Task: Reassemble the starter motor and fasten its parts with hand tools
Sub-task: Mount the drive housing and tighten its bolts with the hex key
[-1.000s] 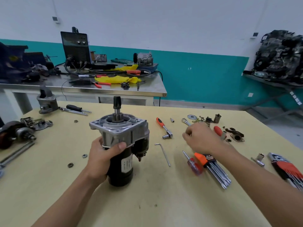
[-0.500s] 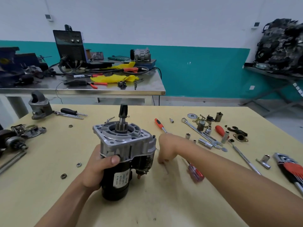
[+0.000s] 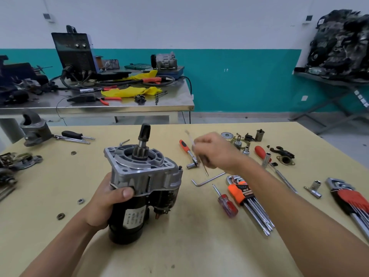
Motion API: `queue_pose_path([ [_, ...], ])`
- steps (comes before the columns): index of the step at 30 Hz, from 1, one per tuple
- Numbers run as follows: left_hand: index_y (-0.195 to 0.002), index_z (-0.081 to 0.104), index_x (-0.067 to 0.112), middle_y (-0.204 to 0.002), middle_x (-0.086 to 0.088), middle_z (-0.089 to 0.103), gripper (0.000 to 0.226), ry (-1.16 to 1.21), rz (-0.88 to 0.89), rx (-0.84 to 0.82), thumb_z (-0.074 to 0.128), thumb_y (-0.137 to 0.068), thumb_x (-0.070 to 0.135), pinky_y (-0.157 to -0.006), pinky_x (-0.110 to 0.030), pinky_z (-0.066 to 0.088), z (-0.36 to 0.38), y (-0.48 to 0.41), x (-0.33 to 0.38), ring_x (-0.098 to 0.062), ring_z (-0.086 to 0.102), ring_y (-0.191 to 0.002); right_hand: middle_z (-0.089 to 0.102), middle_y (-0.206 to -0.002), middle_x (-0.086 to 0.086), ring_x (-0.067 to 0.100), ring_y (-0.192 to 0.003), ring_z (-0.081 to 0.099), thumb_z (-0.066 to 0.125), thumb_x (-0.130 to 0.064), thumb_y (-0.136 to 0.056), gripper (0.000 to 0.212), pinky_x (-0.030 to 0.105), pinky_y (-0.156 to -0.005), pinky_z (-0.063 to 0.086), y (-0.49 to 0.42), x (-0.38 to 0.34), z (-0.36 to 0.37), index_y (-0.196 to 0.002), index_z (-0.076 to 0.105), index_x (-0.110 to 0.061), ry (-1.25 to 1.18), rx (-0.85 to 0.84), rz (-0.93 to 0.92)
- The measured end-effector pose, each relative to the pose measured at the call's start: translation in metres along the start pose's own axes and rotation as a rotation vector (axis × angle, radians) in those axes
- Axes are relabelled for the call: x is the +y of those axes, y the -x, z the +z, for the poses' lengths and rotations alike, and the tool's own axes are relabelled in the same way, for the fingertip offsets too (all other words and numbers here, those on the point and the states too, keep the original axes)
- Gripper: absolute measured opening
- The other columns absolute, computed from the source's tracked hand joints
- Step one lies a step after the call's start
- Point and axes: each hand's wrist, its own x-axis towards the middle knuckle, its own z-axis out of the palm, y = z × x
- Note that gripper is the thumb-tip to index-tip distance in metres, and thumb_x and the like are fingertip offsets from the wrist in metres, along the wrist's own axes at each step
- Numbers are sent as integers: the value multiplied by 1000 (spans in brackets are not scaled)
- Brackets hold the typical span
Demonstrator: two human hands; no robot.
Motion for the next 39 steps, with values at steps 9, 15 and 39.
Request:
queue_pose_path([
  [9,-116,72,28,-112,-3,74,54,59,-33,-48,55,-65,26,-84,-32,58,-4,-5,-2,-22,71,-103,68,-67,1,14,-54,55,47,-12,-104,23,22,-48,42,11,1,0,-91,65,-12,-223,-37,-293],
  [15,-116,73,29,-112,-2,75,54,75,-26,-66,60,-64,26,-85,-30,58,-1,-6,0,-20,71,-104,63,-68,-1,16,-61,54,46,-23,-97,22,24,-53,43,12,-3,-6,-94,65,-13,-182,-97,-300],
  [39,-108,76,31,-102,0,77,53,43,-36,-27,56,-59,29,-76,-28,60,-2,-3,-1,-17,73,-94,63,-57,-3,9,-52,52,66,-22,-92,23,17,-50,42,13,6,14,-69,65,-21,-225,128,-349],
])
